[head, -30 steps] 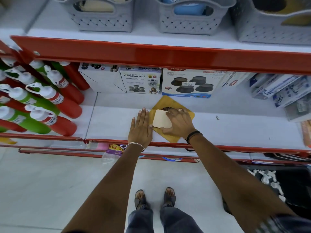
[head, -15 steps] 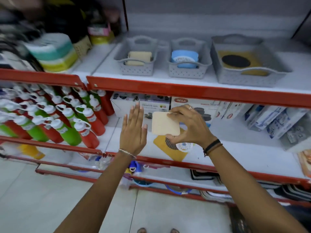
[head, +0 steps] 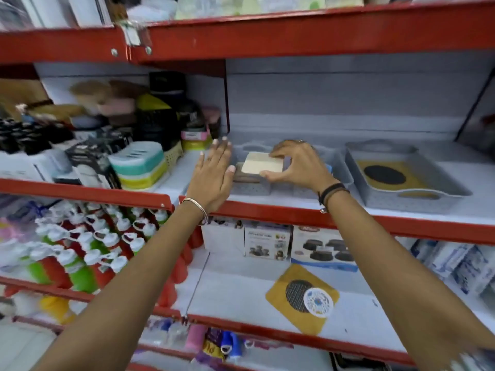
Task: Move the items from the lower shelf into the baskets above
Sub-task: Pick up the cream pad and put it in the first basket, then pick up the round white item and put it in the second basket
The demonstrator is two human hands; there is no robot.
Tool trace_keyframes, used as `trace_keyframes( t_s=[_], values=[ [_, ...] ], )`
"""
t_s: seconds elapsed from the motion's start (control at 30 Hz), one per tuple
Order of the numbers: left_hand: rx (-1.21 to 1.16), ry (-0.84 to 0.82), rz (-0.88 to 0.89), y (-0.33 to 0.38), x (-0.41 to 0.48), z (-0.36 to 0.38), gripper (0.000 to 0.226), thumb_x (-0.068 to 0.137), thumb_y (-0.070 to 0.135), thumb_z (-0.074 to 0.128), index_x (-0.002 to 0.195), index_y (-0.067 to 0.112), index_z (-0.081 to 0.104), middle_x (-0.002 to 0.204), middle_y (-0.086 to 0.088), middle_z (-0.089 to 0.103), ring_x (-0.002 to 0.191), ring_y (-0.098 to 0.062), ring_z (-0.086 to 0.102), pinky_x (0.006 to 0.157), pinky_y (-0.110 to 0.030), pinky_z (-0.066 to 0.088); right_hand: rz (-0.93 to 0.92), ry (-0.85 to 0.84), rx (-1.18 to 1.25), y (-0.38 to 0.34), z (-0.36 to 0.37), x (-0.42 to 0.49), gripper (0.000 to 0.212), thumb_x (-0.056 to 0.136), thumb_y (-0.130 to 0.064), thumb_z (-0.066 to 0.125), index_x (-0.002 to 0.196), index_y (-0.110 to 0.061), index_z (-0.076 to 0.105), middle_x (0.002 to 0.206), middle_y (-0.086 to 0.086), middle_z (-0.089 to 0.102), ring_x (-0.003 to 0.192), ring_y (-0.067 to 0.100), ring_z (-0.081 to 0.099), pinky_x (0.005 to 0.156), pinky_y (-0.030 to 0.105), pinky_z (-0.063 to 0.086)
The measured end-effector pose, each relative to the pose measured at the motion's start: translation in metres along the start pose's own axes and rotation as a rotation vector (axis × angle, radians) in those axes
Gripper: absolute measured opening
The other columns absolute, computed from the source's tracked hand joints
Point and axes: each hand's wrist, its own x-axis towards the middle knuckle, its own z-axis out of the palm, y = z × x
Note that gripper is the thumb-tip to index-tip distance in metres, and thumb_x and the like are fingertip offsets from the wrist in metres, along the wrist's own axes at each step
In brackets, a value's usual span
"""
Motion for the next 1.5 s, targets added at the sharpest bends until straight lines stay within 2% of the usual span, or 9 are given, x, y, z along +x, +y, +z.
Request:
trace_keyframes(
  t_s=[0.17,0.3,0.6,0.77,0.83,0.97,1.2,1.37,1.5],
  values=[
    [-0.037,-0.088,-0.129,-0.015,0.043,0.01,0.054,0.085,0.027,0.023,0.133,0.013,0.046,0.146,-0.008,0.042,0.144,-0.021,0.019,0.118,-0.049,-0.001,0.13,-0.169,-0.033,0.015,0.034,0.045,0.059,0.07,-0.049,0.073,0.113,-0.01,0.066,0.12,0.007,0.065,0.109,0.026,0.057,0.093,0.035,0.045],
    [-0.16,-0.204,-0.126,-0.022,0.061,0.023,0.031,0.09,0.011,0.04,0.106,0.018,0.065,0.128,-0.001,0.059,0.136,-0.017,0.034,0.118,-0.048,-0.006,0.161,-0.244,-0.023,0.027,0.059,0.056,0.057,0.07,-0.057,0.069,0.099,-0.008,0.07,0.108,0.009,0.07,0.096,0.028,0.062,0.086,0.04,0.051],
    [-0.16,-0.322,-0.015,-0.031,0.07,0.027,0.032,0.086,0.012,0.04,0.087,0.021,0.07,0.111,0.003,0.067,0.121,-0.017,0.049,0.117,-0.048,-0.006,0.249,-0.449,0.031,0.032,0.061,0.066,0.027,0.079,-0.04,0.068,0.088,-0.015,0.075,0.112,0.0,0.071,0.093,0.021,0.065,0.087,0.042,0.053],
    [-0.244,-0.026,0.086,-0.009,0.052,0.017,0.036,0.083,0.011,0.04,0.108,0.015,0.064,0.12,-0.003,0.064,0.124,-0.02,0.048,0.117,-0.048,0.017,0.151,-0.111,0.001,0.01,0.036,0.039,0.031,0.087,-0.036,0.061,0.111,-0.017,0.065,0.115,0.001,0.068,0.1,0.017,0.062,0.089,0.037,0.051],
    [-0.361,0.163,0.165,0.009,0.031,0.015,0.034,0.083,0.007,0.042,0.11,0.011,0.062,0.118,-0.007,0.065,0.118,-0.022,0.052,0.109,-0.048,0.033,0.061,0.057,0.052,-0.003,0.025,0.01,0.028,0.088,-0.032,0.061,0.106,-0.012,0.067,0.106,0.004,0.07,0.094,0.018,0.064,0.086,0.036,0.053],
    [-0.515,0.377,0.366,0.047,-0.039,0.039,0.031,0.084,0.003,0.042,0.11,0.011,0.057,0.117,-0.008,0.064,0.112,-0.019,0.054,0.099,-0.034,0.036,0.028,0.161,0.092,-0.013,0.023,-0.07,0.021,0.088,-0.026,0.062,0.093,-0.008,0.069,0.093,0.006,0.072,0.086,0.021,0.067,0.079,0.034,0.054],
    [-0.478,-0.063,0.217,0.081,-0.145,0.141,0.031,0.088,0.011,0.041,0.114,0.007,0.058,0.125,-0.014,0.061,0.117,-0.02,0.047,0.096,-0.033,0.035,0.429,-0.174,0.147,0.025,0.087,-0.215,0.023,0.087,-0.025,0.062,0.103,-0.009,0.067,0.11,0.01,0.069,0.099,0.026,0.064,0.081,0.034,0.049],
    [-0.371,-0.422,0.001,0.092,-0.186,0.21,0.048,0.09,0.023,0.033,0.134,0.007,0.043,0.148,-0.011,0.039,0.136,-0.022,0.035,0.109,-0.036,0.033,0.772,-0.526,0.118,0.062,0.147,-0.284,0.054,0.082,-0.029,0.066,0.129,-0.009,0.049,0.135,0.014,0.051,0.12,0.033,0.051,0.096,0.039,0.044],
    [-0.226,-0.682,-0.088,0.098,-0.204,0.254,0.063,0.088,0.033,0.018,0.147,0.01,0.018,0.159,-0.009,0.014,0.146,-0.026,0.014,0.117,-0.045,0.021,0.891,-0.667,0.03,0.073,0.184,-0.312,0.083,0.078,-0.047,0.066,0.144,-0.012,0.028,0.157,0.015,0.018,0.14,0.033,0.026,0.11,0.044,0.03]
  ],
)
